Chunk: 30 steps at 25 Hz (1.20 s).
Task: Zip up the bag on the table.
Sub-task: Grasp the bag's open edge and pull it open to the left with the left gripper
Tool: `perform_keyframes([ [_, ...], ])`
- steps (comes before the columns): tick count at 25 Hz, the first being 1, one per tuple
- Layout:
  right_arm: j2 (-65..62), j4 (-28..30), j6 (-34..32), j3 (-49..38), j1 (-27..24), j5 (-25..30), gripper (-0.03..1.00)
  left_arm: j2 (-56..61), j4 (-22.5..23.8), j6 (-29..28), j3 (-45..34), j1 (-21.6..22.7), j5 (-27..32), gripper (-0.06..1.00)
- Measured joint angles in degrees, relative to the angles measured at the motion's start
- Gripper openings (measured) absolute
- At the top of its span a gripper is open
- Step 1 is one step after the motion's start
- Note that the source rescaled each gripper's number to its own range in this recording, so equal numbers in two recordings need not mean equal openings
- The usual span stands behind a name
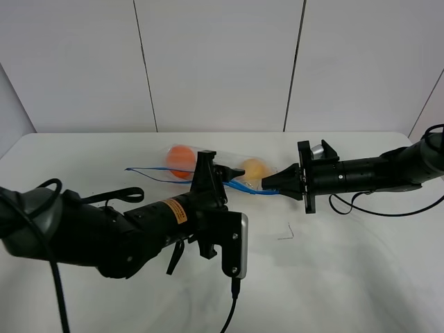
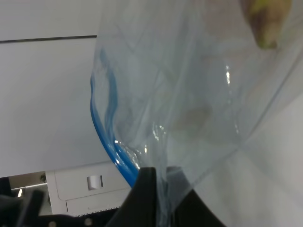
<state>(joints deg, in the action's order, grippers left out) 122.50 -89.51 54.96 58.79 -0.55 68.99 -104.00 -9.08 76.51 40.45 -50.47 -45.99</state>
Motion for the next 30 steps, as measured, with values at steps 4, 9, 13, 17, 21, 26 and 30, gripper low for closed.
perform_keyframes([
  [4,0.00,0.00,0.00,0.00,0.00,0.00,0.00,-3.33,-0.38,-0.68,4.07,0.00,-1.51,1.00],
  [9,0.00,0.00,0.00,0.00,0.00,0.00,0.00,-7.00,-1.19,-1.78,6.59,0.00,-3.10,1.00],
  [13,0.00,0.00,0.00,0.00,0.00,0.00,0.00,-10.58,-1.19,-1.88,6.94,0.00,-5.44,1.00],
  [17,0.00,0.00,0.00,0.00,0.00,0.00,0.00,-12.37,-1.19,-1.86,6.97,0.00,-9.58,0.99],
  [21,0.00,0.00,0.00,0.00,0.00,0.00,0.00,-12.37,-1.19,-1.92,6.97,0.00,-11.25,0.85],
  [26,0.00,0.05,0.00,0.00,0.00,0.00,0.00,-12.37,-1.19,-1.98,6.97,0.00,-11.45,0.68],
  [30,0.00,0.05,0.00,0.00,0.00,0.00,0.00,-12.37,-1.19,-2.02,6.97,0.00,-11.50,0.56],
])
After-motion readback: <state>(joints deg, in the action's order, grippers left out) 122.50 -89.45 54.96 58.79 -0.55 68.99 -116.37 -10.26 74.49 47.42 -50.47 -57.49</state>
